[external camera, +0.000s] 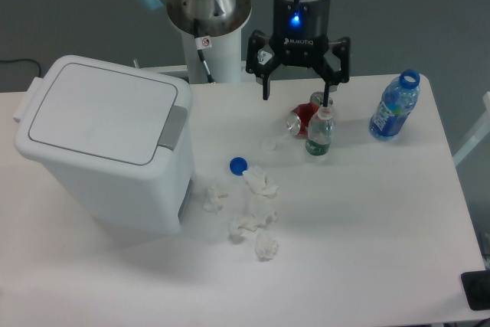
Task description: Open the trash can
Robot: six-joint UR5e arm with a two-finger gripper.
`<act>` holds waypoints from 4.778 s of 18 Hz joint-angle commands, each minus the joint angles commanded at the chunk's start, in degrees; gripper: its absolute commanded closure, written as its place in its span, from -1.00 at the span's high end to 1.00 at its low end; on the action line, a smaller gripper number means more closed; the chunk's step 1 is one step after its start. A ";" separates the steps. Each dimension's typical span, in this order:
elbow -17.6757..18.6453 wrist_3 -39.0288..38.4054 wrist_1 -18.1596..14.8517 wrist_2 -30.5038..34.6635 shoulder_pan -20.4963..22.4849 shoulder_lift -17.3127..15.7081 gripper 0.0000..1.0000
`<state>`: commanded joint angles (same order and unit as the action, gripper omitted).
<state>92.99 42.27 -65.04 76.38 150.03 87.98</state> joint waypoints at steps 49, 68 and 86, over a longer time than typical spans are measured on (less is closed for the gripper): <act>1.23 -8.35 5.27 -6.42 -10.20 3.96 1.00; 1.84 -8.35 5.19 -7.38 -10.81 3.52 1.00; 3.34 -8.09 5.19 -7.38 -10.81 3.34 1.00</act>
<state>96.33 34.19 -59.85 68.99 139.22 91.32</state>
